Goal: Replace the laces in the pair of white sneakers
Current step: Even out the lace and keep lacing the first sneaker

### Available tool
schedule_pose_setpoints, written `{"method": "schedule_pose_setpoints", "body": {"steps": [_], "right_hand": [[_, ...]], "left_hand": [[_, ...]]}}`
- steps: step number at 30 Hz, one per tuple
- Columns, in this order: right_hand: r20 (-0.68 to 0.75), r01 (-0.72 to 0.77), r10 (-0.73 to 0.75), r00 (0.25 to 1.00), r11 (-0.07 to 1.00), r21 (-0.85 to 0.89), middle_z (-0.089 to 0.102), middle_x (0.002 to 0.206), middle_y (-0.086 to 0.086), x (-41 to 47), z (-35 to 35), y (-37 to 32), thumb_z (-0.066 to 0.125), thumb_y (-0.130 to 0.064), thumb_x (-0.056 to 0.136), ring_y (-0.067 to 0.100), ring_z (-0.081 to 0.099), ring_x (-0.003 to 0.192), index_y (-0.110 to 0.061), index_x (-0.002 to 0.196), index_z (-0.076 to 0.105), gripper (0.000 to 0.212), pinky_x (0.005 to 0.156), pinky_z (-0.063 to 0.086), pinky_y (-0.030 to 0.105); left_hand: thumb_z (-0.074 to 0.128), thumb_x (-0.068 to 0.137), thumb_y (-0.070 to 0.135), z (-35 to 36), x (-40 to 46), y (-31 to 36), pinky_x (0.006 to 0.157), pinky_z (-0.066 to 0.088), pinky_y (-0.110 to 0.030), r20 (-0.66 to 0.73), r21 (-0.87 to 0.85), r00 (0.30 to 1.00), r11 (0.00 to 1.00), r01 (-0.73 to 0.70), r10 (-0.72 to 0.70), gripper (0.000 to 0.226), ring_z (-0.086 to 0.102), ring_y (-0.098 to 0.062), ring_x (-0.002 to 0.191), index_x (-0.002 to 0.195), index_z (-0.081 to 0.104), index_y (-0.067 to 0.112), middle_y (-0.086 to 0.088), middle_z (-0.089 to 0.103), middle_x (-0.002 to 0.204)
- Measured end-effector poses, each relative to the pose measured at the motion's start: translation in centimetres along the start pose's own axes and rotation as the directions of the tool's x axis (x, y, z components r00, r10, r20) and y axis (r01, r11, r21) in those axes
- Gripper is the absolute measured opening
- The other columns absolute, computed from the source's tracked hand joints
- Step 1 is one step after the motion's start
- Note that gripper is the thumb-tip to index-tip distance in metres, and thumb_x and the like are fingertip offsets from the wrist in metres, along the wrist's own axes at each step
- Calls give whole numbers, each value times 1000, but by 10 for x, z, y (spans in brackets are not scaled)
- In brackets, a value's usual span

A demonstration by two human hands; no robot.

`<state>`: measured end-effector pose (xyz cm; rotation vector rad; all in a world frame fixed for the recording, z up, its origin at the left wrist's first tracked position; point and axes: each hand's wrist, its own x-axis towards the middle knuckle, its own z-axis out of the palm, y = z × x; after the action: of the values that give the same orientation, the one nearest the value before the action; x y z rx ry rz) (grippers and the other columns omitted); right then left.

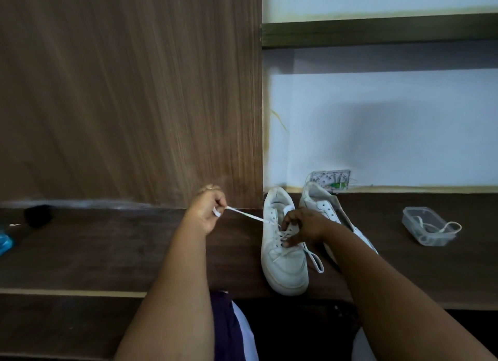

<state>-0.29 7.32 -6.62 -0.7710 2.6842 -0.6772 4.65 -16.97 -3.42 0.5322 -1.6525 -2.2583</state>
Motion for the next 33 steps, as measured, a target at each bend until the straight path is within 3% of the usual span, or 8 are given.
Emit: {"method": "schedule_pose_setpoints", "body": {"steps": [4,8,12,14,19,25,28,33], "right_hand": [[75,-125,124,989,992,6,51,99,-8,-4,-2,3,87,-34,64,15,51,97,-22,108,52,58,72,42,24],[208,-252,222,953,958,134,64,86,11,-11,-9,13,79,-20,76,16,55,59,-13,97,55,32,54,46,27],[197,-219,173,965,945,242,63,84,11,-21,-16,15,65,-8,84,21,51,67,-15,87,65,8,58,43,28],[126,-204,173,977,930,305,64,82,7,-21,-17,15,71,-24,83,20,52,72,-14,86,68,11,62,44,29],[40,-144,146,988,988,-57,60,89,-3,-15,-3,8,74,-46,77,12,54,86,-12,94,68,38,74,42,23],[80,-167,149,986,936,310,61,99,13,-21,-7,8,51,-12,93,24,55,87,-7,110,65,23,78,43,35],[38,-157,188,981,671,725,54,69,8,-25,-15,13,46,-12,98,21,52,67,-9,91,62,17,68,41,35],[-208,220,258,943,-18,975,44,51,0,-40,-52,20,50,-9,95,10,47,45,-14,78,57,19,55,48,25]], "left_hand": [[55,75,-4,-11,14,-26,61,45,-25,-81,654,995,756,14,52,16,58,-21,79,78,63,10,-5,61,78],[59,79,20,-7,19,-29,84,50,-31,-93,904,995,415,98,-31,32,60,-29,106,108,63,7,-10,64,118],[58,74,24,12,6,-25,101,40,-49,-76,997,993,21,78,-94,57,39,-37,129,130,54,21,-13,44,144],[57,84,17,34,-3,-26,101,36,-43,48,994,998,96,-44,-32,47,35,-31,132,128,53,33,-5,43,144],[54,85,2,79,-15,-48,76,51,-21,369,805,928,481,-347,53,27,62,-14,89,83,66,26,5,67,91],[56,82,1,102,-28,-58,82,51,-27,543,762,839,433,-482,-21,30,63,-15,90,105,68,16,0,69,96],[56,88,13,106,-29,-61,75,49,-28,532,775,841,457,-437,-98,15,61,-16,83,101,65,13,-3,67,93],[62,91,38,99,-35,-36,54,35,-23,345,421,938,900,-113,-44,21,46,-9,61,83,67,20,6,54,67]]}}
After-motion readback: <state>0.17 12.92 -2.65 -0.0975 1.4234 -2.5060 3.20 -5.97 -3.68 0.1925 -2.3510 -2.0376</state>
